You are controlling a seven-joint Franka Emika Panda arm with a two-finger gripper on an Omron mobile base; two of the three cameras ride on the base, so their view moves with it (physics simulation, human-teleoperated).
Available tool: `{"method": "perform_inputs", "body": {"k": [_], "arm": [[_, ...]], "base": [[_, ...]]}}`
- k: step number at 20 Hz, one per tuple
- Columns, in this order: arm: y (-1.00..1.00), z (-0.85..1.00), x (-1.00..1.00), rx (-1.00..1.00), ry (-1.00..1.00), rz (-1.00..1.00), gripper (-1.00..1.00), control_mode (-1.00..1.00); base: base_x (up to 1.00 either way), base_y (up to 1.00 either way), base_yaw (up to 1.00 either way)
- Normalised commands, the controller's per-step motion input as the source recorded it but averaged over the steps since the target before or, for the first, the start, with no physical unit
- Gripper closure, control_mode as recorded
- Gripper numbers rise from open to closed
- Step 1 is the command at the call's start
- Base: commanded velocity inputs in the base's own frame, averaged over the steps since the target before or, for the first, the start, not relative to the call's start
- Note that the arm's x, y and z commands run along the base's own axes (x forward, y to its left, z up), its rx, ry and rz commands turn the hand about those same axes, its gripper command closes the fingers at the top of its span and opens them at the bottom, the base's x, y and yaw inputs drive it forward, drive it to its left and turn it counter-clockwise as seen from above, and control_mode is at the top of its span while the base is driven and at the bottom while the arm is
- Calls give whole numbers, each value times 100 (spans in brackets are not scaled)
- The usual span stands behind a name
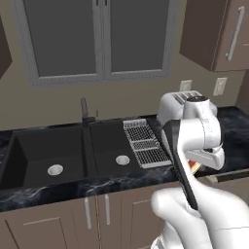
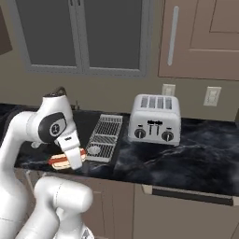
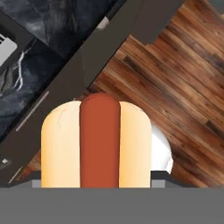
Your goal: Store the hot dog in the freezer for long-term storage. Close the freezer door after placing the cooked food.
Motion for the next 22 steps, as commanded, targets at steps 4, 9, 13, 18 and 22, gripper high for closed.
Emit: {"method": "perform_inputs", "body": {"k": [4, 9, 13, 18, 22], "arm": [[0, 0, 0, 0, 0, 0, 100, 100], [0, 0, 0, 0, 0, 0, 100, 100], [0, 0, 0, 0, 0, 0, 100, 100], [0, 0, 0, 0, 0, 0, 100, 100], [0, 0, 0, 0, 0, 0, 100, 100]], "base": [[-96, -8, -40], [-81, 0, -67], [-51, -1, -78], [-25, -25, -75], [0, -37, -63]]}}
